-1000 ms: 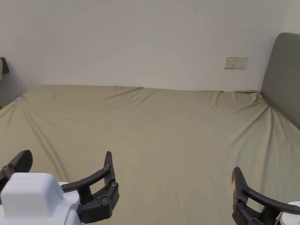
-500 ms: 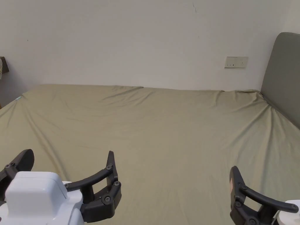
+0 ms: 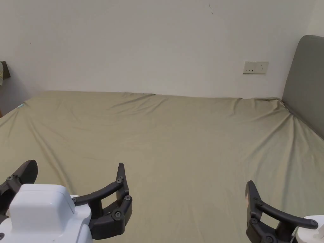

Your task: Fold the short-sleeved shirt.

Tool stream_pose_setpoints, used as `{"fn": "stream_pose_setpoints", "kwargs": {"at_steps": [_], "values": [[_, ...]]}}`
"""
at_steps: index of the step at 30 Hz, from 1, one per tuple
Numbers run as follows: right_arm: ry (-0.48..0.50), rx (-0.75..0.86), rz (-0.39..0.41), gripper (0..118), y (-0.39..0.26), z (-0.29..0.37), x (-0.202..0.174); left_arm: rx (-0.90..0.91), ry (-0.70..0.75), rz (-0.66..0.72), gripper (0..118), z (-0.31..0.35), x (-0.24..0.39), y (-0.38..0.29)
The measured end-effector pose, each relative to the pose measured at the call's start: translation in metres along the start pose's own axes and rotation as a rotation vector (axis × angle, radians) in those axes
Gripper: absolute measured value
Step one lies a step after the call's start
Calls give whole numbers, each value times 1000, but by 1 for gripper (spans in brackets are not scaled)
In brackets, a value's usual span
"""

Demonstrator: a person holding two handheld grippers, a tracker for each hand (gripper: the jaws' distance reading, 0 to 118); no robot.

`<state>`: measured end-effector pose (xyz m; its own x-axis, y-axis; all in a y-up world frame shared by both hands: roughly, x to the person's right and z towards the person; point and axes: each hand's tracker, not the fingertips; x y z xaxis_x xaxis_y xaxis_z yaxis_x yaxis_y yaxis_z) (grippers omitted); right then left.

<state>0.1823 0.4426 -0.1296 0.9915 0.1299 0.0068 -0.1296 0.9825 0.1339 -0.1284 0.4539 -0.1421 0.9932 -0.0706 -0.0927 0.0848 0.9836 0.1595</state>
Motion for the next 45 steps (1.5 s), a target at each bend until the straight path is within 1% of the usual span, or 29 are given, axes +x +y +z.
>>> {"fn": "stream_pose_setpoints", "kwargs": {"at_steps": [3, 5, 7, 9, 10, 11, 12, 13, 14, 15, 16, 18, 20, 22, 23, 26, 29, 35, 40, 41, 43, 44, 45], "values": [[11, -11, -11, 118, 0, -1, 1, 0, -1, 1, 118, 0, 0, 1], [50, -27, -65, 118, -1, -2, 4, -1, -4, 2, 118, 0, -1, 1], [48, -66, -102, 118, 0, -6, 4, 0, -3, 2, 118, 0, -1, 1], [1, -95, -110, 118, 1, -9, 1, 2, -4, 1, 118, 1, -1, 2], [-77, -110, -96, 118, 3, -9, -4, 4, -4, 0, 118, 1, -1, 3], [-120, -114, -75, 118, 5, -9, -7, 5, -4, -1, 118, 1, -1, 3], [-178, -129, -37, 118, 7, -9, -12, 7, -4, -3, 118, 1, -1, 4], [-207, -132, -10, 118, 8, -8, -14, 7, -3, -4, 118, 1, -1, 4], [-210, -113, 6, 118, 8, -7, -16, 8, -2, -5, 118, 1, -1, 4], [-173, -88, -5, 118, 7, -4, -14, 9, -2, -6, 118, 1, -1, 5], [-127, -85, -35, 118, 10, -3, -11, 10, -1, -7, 118, 1, -1, 5], [-75, -113, -167, 118, 15, -2, -2, 9, -3, -7, 118, 1, 0, 5], [-33, -105, -265, 118, 15, -1, 5, 4, -3, -9, 118, 1, 0, 4], [-2, -104, -336, 118, 18, -1, 9, 1, -4, -14, 118, 1, 0, 4], [5, -117, -350, 118, 19, -1, 9, 0, -4, -18, 118, 0, 0, 4], [-1, -183, -373, 118, 25, -1, 5, 1, -3, -23, 118, 1, 0, 4], [26, -166, -362, 118, 25, -1, 4, 6, -3, -20, 118, 1, 0, 5], [-15, -177, -342, 118, 25, -6, 4, -3, 0, -26, 118, 1, -1, 4], [-28, -163, -370, 118, 24, -2, 5, -18, -5, -23, 118, -1, -1, 3], [-18, -165, -381, 118, 25, -1, 6, -20, -7, -24, 118, -2, 0, 2], [67, -126, -419, 118, 22, -2, 9, -21, -8, -27, 118, -2, 1, 2], [97, -99, -414, 118, 19, -2, 11, -21, -10, -28, 118, -2, 1, 2], [119, -60, -388, 118, 18, -1, 13, -22, -11, -28, 118, -2, 2, 2]]}}
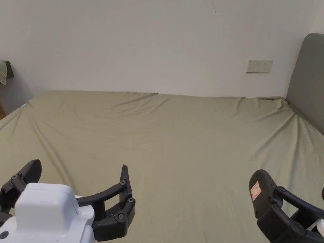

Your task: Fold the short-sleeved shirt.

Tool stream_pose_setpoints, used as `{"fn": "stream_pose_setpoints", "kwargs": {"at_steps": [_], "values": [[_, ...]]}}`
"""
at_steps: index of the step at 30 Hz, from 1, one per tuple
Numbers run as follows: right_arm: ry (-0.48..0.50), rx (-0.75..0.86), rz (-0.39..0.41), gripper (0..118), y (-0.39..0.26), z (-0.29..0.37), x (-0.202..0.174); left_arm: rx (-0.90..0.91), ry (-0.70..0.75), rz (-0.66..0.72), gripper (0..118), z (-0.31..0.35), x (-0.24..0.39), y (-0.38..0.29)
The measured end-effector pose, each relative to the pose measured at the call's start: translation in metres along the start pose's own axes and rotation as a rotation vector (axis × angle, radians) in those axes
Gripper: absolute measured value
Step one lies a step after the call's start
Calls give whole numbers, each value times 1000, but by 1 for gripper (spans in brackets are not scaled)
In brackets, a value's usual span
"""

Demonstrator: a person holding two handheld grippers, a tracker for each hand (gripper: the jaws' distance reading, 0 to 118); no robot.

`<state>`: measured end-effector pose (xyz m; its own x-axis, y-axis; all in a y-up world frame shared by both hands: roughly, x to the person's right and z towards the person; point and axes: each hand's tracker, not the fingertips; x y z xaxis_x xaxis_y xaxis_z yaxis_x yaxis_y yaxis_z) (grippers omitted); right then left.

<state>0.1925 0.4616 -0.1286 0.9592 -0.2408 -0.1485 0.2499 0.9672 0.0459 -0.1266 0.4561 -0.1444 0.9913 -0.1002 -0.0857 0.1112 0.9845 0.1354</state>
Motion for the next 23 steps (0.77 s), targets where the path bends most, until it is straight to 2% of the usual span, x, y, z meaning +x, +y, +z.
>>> {"fn": "stream_pose_setpoints", "kwargs": {"at_steps": [1, 2, 4, 7, 13, 23], "values": [[5, 30, 37, 118, -2, 0, 2, -2, -2, 1, 118, 0, 0, 0], [-32, 49, 69, 118, -2, 1, -1, -2, -3, 0, 118, 0, 0, 0], [-120, 44, 194, 118, -1, 0, -9, -6, -1, -1, 118, -1, 1, -1], [-181, 25, 315, 118, -6, -4, -17, -8, 1, 5, 118, -2, 1, -1], [-148, 14, 269, 118, -10, -7, -16, -17, -3, 3, 118, -4, 2, -4], [-143, 7, 298, 118, -10, -9, -18, -25, 0, 6, 118, -7, 2, -5]]}}
